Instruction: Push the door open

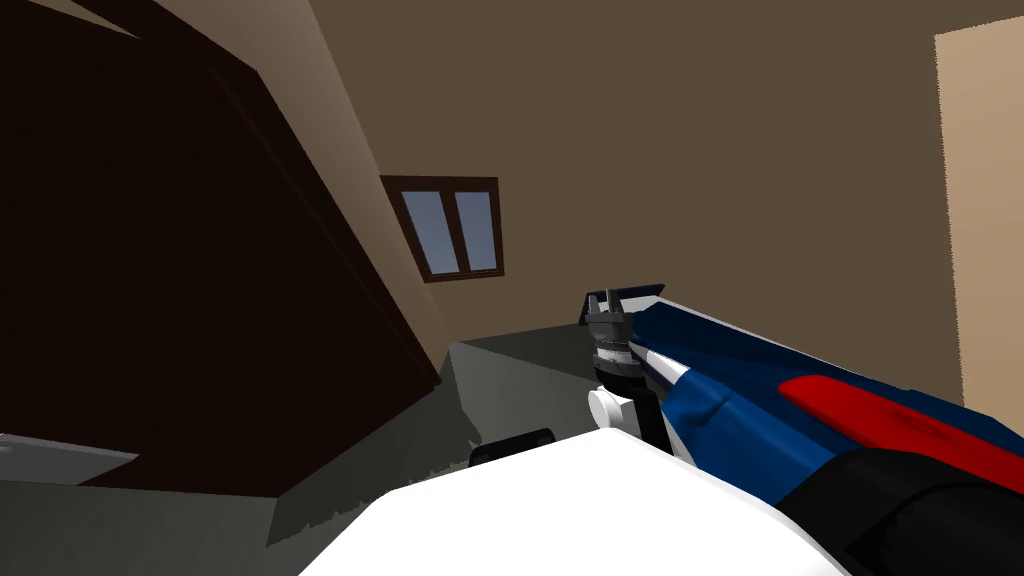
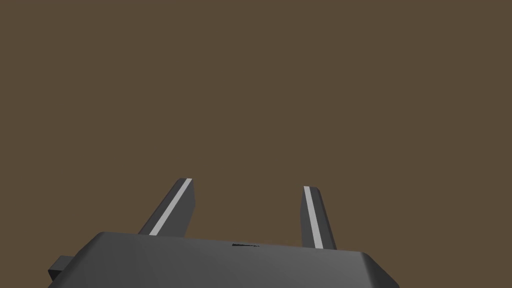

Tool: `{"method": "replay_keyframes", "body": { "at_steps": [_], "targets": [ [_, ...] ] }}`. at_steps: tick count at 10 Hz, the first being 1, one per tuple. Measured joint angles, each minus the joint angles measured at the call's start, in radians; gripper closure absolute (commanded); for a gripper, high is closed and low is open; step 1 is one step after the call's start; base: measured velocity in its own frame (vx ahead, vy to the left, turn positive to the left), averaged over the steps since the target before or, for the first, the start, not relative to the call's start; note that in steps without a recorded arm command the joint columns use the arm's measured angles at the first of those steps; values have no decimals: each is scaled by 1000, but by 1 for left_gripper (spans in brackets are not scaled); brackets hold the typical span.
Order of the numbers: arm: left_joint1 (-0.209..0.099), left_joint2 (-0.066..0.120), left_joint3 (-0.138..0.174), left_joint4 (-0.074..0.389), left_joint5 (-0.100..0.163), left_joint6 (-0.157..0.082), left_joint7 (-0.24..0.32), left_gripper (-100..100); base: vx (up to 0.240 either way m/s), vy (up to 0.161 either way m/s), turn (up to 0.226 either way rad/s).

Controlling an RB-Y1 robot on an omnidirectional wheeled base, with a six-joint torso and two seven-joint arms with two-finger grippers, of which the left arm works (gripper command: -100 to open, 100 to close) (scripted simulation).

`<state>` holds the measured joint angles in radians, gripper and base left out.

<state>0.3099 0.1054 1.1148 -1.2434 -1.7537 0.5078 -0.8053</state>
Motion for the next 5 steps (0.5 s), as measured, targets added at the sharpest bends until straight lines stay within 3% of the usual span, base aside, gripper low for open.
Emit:
{"method": "replay_keyframes", "body": {
  "at_steps": [4, 5],
  "targets": [
    [14, -20, 6, -10, -95, 31, -46, -100, 24, -65, -35],
    [14, -21, 6, -10, -98, 33, -48, -100, -12, 118, 21]
  ]
}}
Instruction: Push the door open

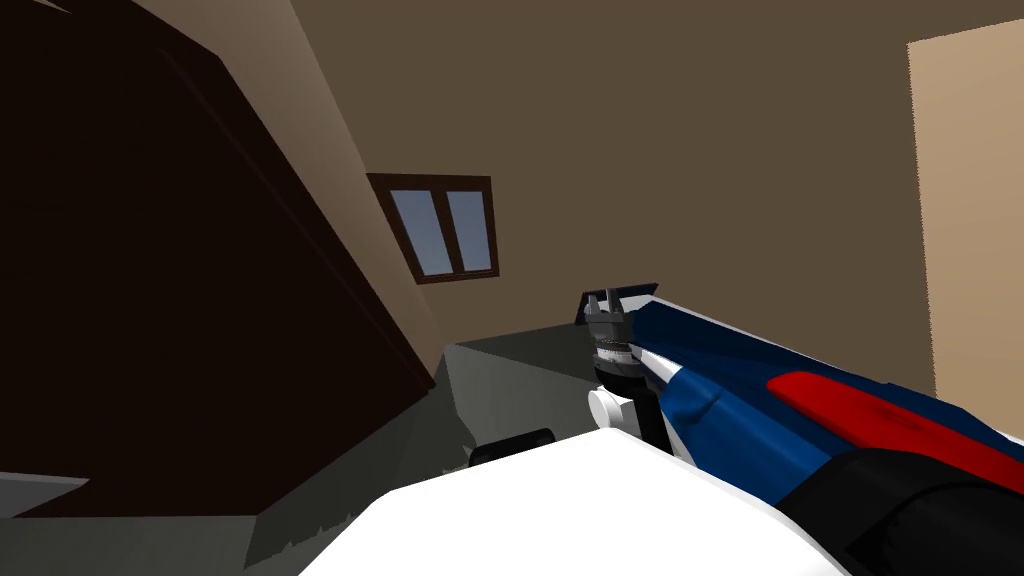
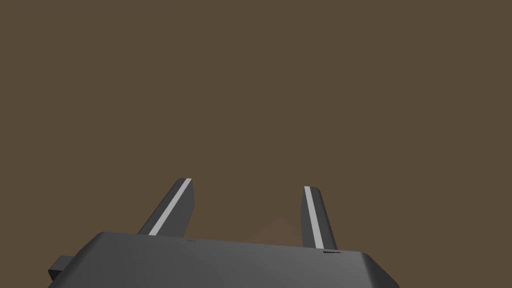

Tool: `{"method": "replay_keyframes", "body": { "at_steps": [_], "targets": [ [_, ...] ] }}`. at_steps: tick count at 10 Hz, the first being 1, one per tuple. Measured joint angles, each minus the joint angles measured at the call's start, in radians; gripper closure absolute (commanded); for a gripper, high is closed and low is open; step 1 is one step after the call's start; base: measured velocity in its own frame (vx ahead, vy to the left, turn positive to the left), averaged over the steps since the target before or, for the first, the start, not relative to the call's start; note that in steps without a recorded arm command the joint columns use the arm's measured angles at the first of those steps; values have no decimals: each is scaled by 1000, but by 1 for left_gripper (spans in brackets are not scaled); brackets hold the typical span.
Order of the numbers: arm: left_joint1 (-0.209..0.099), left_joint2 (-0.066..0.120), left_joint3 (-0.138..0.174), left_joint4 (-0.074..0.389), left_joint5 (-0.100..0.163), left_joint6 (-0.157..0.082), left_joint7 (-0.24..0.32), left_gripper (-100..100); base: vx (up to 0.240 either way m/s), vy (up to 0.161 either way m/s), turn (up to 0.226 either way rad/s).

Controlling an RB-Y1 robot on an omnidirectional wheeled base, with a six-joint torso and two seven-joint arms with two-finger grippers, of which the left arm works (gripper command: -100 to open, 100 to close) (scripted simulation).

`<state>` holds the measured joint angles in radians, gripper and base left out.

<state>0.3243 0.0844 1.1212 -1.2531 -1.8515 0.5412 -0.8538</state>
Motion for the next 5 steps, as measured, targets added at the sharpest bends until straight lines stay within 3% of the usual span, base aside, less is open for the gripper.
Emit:
{"method": "replay_keyframes", "body": {
  "at_steps": [3, 5],
  "targets": [
    [1, 8, -2, 6, 2, 0, 2, -100, -29, 175, -3],
    [2, 15, -2, 11, 4, -1, 3, -100, -53, 224, 4]
  ]
}}
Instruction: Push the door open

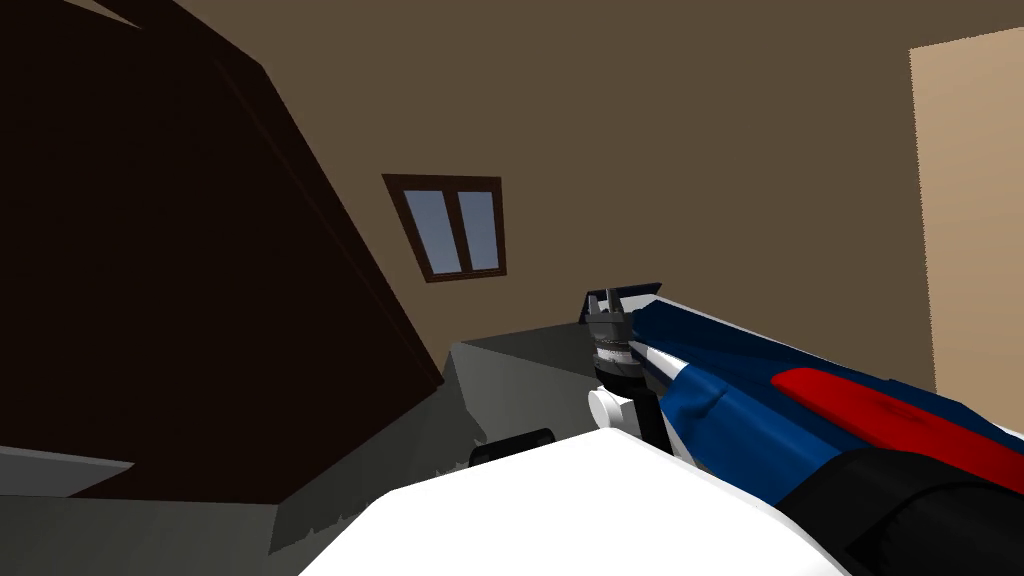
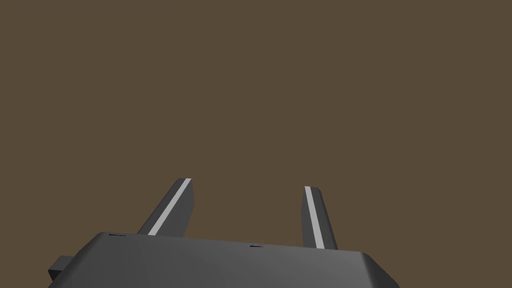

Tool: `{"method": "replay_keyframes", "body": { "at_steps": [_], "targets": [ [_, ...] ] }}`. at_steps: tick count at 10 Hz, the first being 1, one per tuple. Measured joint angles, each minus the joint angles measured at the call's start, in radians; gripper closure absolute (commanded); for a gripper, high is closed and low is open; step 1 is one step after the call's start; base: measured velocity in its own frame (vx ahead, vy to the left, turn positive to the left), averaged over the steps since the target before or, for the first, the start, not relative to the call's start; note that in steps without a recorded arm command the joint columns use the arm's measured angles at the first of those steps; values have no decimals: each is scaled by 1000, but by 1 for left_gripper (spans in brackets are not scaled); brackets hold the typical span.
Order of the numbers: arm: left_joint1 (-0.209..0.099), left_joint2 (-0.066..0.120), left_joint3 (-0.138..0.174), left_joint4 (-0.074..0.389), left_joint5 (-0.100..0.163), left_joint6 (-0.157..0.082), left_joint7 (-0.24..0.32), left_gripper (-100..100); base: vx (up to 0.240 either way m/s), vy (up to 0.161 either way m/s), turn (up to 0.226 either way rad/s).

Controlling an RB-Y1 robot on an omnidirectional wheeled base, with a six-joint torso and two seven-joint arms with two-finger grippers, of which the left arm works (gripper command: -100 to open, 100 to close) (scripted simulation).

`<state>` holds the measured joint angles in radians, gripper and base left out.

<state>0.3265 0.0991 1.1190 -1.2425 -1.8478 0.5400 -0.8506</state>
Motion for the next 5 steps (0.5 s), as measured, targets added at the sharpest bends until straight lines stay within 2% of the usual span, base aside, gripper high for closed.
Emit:
{"method": "replay_keyframes", "body": {
  "at_steps": [2, 3, 4, 5],
  "targets": [
    [0, 7, -1, 6, 2, 0, 1, -100, -35, 193, 1],
    [1, 10, -2, 10, 2, 0, 3, -100, -21, 79, -9],
    [1, 11, -2, 10, 2, 0, 3, 100, 3, -7, 1],
    [1, 12, -1, 9, 2, 0, 3, 100, 8, -27, 8]
  ]
}}
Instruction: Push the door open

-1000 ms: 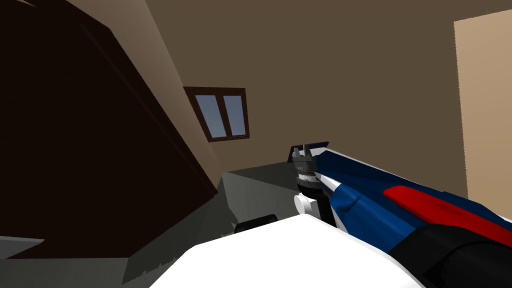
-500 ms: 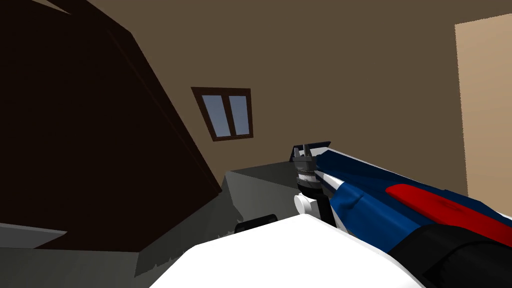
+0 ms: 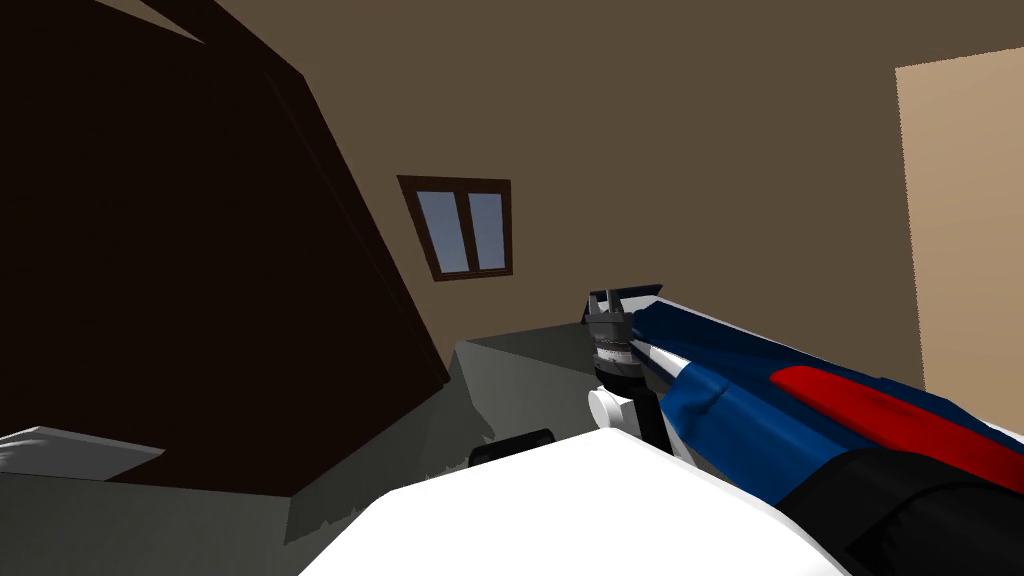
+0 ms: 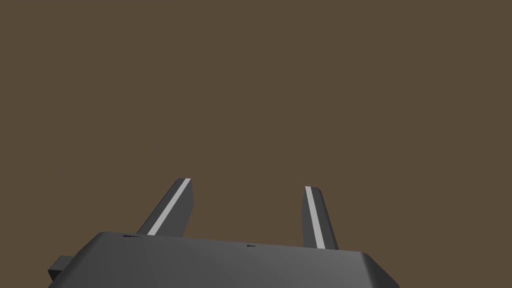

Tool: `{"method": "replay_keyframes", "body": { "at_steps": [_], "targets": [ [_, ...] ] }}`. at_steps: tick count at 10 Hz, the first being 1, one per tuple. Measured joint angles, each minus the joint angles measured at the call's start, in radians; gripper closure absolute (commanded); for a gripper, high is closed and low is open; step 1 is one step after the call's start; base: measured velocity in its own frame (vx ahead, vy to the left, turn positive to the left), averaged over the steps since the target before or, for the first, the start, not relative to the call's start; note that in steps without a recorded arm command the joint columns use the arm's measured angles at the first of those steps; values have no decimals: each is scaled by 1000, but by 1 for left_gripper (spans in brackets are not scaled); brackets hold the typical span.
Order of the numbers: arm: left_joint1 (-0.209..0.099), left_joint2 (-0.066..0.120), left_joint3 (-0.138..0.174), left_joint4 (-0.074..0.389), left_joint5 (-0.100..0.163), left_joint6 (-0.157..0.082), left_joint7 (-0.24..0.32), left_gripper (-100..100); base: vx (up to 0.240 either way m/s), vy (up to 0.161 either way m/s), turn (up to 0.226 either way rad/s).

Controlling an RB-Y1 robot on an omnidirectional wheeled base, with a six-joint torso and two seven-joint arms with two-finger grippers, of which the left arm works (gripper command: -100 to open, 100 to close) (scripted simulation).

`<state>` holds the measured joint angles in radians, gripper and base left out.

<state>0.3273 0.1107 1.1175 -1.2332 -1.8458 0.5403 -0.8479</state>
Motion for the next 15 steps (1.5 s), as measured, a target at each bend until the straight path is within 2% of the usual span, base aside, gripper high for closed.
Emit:
{"method": "replay_keyframes", "body": {
  "at_steps": [5, 7, 11, 15],
  "targets": [
    [0, -4, -1, 3, 0, -1, 0, 100, 4, -5, 8],
    [-12, -8, 15, -1, 39, -17, 4, 100, 15, 68, 39],
    [-32, 0, 45, -5, 109, -46, 26, 100, 6, 64, 27],
    [-58, 1, 83, -15, 198, -83, 50, 100, 15, 71, 40]
  ]
}}
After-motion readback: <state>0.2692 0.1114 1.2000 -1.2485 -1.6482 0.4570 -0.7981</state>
